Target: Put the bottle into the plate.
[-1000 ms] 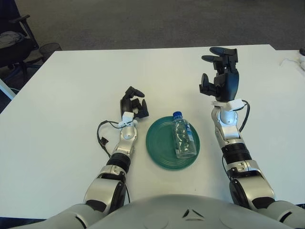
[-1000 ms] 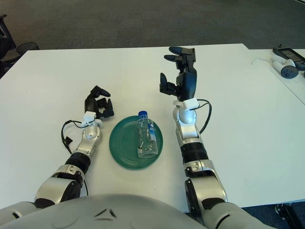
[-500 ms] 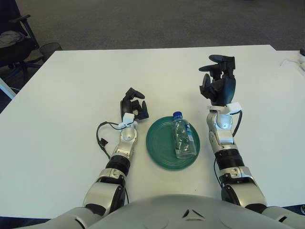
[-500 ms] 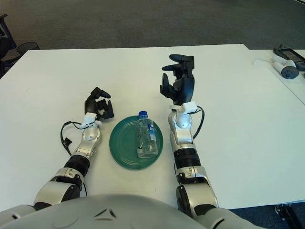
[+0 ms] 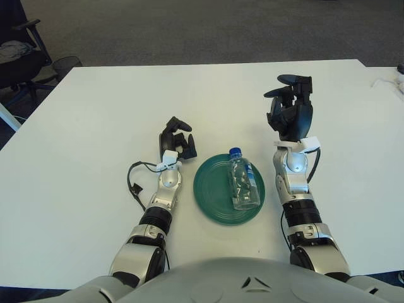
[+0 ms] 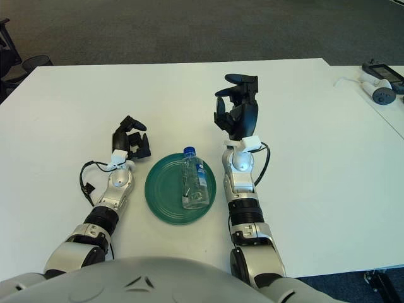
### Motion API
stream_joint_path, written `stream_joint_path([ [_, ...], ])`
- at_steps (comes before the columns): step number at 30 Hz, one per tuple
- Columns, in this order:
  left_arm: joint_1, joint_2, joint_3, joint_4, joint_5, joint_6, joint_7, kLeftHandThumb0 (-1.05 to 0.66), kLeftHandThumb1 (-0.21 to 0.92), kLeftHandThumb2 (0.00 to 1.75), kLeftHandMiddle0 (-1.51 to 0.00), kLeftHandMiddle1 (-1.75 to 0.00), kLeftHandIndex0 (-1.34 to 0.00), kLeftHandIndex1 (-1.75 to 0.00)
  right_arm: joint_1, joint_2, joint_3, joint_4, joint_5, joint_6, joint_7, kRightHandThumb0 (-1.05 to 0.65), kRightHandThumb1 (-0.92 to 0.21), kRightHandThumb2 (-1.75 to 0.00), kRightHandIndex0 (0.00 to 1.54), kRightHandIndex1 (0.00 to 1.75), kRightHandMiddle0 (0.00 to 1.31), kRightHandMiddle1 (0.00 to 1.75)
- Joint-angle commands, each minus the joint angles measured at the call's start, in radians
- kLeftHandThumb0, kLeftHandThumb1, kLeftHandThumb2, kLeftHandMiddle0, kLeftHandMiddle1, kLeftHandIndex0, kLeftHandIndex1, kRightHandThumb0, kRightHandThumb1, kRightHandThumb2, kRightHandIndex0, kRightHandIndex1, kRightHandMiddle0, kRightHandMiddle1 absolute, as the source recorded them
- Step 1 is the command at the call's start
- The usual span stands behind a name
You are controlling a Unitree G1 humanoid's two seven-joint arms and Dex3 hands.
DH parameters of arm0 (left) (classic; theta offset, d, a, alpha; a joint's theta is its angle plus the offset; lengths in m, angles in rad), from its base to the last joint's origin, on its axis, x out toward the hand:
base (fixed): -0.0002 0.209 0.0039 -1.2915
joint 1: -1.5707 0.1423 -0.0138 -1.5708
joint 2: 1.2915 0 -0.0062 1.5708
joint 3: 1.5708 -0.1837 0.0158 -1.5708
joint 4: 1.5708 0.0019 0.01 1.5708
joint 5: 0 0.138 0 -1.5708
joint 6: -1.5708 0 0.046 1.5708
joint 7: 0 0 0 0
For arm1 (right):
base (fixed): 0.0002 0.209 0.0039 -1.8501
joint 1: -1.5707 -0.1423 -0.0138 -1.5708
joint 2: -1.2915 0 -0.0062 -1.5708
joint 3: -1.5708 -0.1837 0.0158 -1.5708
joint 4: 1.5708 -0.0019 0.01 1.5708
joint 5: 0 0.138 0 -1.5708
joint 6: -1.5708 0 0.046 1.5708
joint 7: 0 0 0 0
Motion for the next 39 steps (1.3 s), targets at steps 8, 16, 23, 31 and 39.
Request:
stream_joint_path([
  [8, 0.058, 0.011, 0.006, 0.047, -0.009, -0.014, -0.019, -0.55, 0.12, 1.56, -1.31, -1.75, -0.77, -1.75, 0.16, -0.026, 0.013, 0.042, -0.194, 0.29, -0.08, 0.36, -0.73, -0.75, 0.33, 1.71, 0.07, 1.59],
  [16, 0.054, 0.013, 0.005, 0.047, 0.002, -0.004, -0.005, -0.56, 0.11, 1.57, -1.32, -1.75, -0.78, -1.75, 0.169, -0.036, 0.002, 0.056, -0.192, 0.332, -0.079, 0.36, -0.74, -0.73, 0.34, 1.69, 0.06, 1.64],
  [23, 0.052, 0.011, 0.007, 0.042, -0.005, 0.006, -0.012, -0.56, 0.1, 1.58, -1.32, -1.75, -0.79, -1.75, 0.185, -0.034, 0.003, 0.041, -0.189, 0.346, -0.082, 0.36, -0.71, -0.79, 0.34, 1.72, 0.06, 1.66],
  [31, 0.05, 0.009, 0.01, 0.038, -0.01, 0.012, -0.011, -0.56, 0.1, 1.58, -1.32, -1.75, -0.79, -1.75, 0.192, -0.03, 0.004, 0.033, -0.198, 0.36, -0.101, 0.37, -0.68, -0.82, 0.35, 1.72, 0.04, 1.68],
  [39, 0.049, 0.009, 0.015, 0.04, -0.015, 0.013, -0.015, -0.56, 0.1, 1.58, -1.31, -1.75, -0.79, -1.75, 0.193, -0.033, 0.005, 0.032, -0.203, 0.371, -0.11, 0.37, -0.68, -0.83, 0.35, 1.72, 0.01, 1.71],
])
